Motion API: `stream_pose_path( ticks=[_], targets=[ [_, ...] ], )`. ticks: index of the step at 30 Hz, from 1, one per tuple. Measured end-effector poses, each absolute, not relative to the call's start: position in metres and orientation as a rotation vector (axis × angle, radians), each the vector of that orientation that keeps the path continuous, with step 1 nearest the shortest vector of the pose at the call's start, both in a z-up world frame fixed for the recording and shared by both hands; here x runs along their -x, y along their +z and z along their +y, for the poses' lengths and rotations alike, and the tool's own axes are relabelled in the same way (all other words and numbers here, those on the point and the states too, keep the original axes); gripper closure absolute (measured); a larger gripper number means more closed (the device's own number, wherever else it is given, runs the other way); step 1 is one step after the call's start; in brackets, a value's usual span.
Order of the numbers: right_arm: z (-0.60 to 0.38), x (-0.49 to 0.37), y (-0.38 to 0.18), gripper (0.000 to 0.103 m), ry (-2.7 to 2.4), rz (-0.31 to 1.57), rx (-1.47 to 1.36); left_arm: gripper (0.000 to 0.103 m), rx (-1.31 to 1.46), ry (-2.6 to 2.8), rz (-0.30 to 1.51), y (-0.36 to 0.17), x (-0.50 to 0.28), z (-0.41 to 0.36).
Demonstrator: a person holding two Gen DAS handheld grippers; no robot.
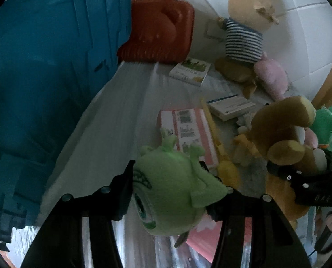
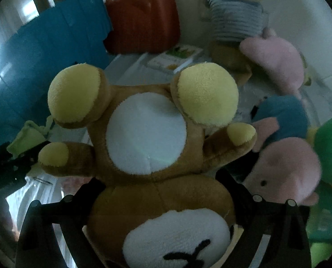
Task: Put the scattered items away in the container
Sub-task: 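Carry the green plush and brown bear over the blue crate and release them inside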
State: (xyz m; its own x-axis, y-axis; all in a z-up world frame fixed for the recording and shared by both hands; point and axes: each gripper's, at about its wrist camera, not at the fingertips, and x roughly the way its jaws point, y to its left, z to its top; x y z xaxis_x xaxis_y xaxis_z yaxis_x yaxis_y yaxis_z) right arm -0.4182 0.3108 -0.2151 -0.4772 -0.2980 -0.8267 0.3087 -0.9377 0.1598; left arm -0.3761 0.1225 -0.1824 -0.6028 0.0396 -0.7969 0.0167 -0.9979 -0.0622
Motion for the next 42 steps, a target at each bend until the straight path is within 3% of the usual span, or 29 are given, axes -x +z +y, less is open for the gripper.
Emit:
stream_pose_path(
  ticks=[15,25,34,42],
  targets=[
    [0.323,0.343,-0.116,0.007,-2.577,0.116,-1.099,0.05,1.122,2.875,-0.001,-0.096,0.298,0.145],
    [0.29,0.304,-0.053,0.007,-2.551,0.152,-0.867,0.05,0.955,3.024,0.034,-0.037,0.246,0.122],
    [0.211,0.293,-0.001,0.007,-2.527,0.188,-0.656,0.05,0.758,3.145,0.06,0.013,0.225,0.046],
    [0.087,0.313,0.051,0.007,-2.43,0.147,-0.465,0.05,0.62,3.283,0.127,0.06,0.238,-0.077]
  ],
)
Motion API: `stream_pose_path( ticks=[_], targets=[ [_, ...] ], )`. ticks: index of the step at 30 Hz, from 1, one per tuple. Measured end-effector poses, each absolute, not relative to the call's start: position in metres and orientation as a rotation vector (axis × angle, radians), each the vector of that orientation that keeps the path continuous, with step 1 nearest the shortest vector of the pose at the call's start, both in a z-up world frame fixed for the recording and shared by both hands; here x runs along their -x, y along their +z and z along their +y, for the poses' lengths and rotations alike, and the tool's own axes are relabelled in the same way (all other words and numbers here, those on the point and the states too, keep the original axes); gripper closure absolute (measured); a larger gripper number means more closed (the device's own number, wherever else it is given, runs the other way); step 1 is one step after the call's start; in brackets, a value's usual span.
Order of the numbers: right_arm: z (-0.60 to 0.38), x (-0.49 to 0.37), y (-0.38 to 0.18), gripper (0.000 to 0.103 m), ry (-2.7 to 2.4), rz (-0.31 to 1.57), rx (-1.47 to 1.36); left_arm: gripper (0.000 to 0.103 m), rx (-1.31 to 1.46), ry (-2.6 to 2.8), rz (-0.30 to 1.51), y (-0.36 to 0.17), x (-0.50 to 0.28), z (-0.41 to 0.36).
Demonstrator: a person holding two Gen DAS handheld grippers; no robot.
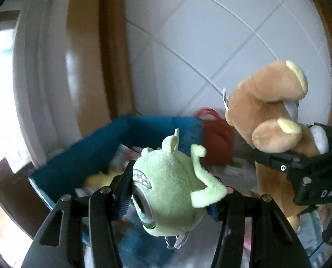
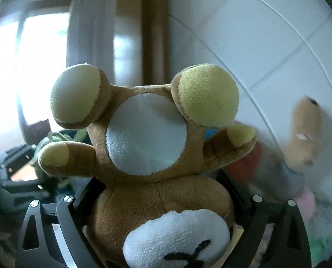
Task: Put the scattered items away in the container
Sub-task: 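Carry the green plush and brown bear over the blue crate and release them inside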
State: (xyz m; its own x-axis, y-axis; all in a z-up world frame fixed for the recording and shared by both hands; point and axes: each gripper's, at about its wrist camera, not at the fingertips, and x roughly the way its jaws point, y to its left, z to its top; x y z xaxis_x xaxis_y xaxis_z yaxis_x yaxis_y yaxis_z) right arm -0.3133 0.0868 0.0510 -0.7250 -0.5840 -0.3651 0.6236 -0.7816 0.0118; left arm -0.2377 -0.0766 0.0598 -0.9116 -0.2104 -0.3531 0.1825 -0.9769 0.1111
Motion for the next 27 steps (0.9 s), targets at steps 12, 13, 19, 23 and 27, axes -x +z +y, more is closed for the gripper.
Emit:
stream_pose_path(
  ticks=[12,13,19,23,27],
  targets=[
    [-0.072,0.392,0.094,0.006,-2.331,0.051,-0.349,0.05,-0.673,-2.708,-0.014,0.035,0.311,-0.247],
    [-0.082,0.399,0.09,0.006,-2.336,0.067,-0.374,0.05,-0.691,-2.704,-0.003,0.029,0.318,-0.255],
    [-0.123,0.445,0.028,0.008,-2.314,0.189,-0.647,0.05,-0.775,-2.696,0.064,-0.001,0.344,-0.284],
    [-0.122,0.465,0.002,0.007,-2.309,0.198,-0.743,0.05,-0.786,-2.712,0.086,-0.007,0.351,-0.289],
    [-0.115,0.476,0.004,0.0,-2.357,0.211,-0.75,0.044,-0.784,-2.708,0.086,-0.007,0.356,-0.29]
  ],
)
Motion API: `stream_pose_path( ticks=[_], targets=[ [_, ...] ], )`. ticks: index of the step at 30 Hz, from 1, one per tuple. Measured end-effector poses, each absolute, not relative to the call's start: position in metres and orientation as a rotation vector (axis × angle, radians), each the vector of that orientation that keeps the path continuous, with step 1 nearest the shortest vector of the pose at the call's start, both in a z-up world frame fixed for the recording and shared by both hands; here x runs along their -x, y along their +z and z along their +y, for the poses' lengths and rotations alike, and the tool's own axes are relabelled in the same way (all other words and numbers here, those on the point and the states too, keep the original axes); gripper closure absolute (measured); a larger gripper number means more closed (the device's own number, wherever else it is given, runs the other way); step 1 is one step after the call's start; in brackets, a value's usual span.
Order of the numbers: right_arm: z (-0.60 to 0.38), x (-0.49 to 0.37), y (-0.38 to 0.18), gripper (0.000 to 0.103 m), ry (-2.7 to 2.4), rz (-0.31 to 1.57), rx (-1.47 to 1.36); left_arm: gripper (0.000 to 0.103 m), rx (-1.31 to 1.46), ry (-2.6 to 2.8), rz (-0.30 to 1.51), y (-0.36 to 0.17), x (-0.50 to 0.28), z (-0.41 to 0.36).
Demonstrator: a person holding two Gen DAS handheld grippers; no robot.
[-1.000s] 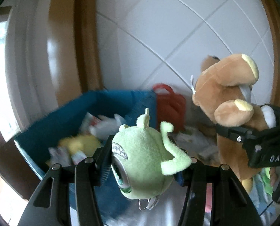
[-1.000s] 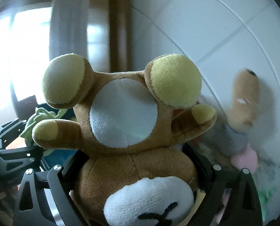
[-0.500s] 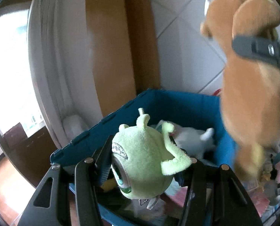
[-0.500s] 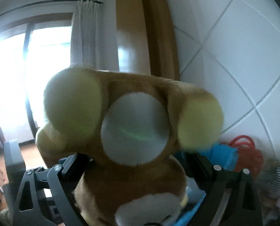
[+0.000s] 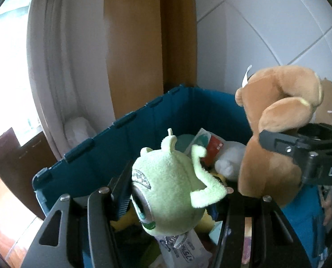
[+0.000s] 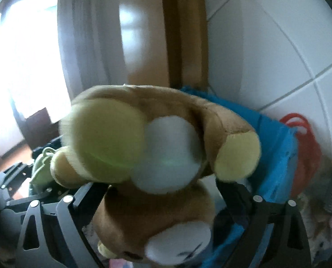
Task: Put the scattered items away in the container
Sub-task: 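Carry the green plush and brown bear over the blue crate and release them inside, then withdraw both tools from the crate back toward the table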
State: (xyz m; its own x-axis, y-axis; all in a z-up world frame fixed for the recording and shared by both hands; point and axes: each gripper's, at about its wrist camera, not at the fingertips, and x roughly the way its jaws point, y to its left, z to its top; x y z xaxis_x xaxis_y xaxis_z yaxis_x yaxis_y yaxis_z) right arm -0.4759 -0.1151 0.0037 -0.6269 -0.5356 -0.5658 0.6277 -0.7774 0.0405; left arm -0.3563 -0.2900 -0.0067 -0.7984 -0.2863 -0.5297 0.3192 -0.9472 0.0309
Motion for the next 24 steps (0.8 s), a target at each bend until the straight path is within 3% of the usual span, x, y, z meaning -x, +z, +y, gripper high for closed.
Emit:
stream_pose_path(
  ticks=[3,4,16,24],
  targets=[
    [-0.112,0.477,0.0,0.0,-2.387,0.215,-0.757,0.006,-0.78,-2.699,0.064,-0.006,0.355,-0.289],
    [-0.112,0.477,-0.001,0.0,-2.393,0.21,-0.765,0.0,-0.766,-2.696,0.057,-0.003,0.352,-0.289],
    [-0.134,0.441,0.006,0.0,-2.454,0.289,-0.735,0.0,-0.767,-2.702,0.062,0.002,0.342,-0.28],
    [-0.106,0.408,0.017,0.0,-2.48,0.247,-0.664,0.0,-0.746,-2.715,0.13,0.009,0.321,-0.273]
  ],
)
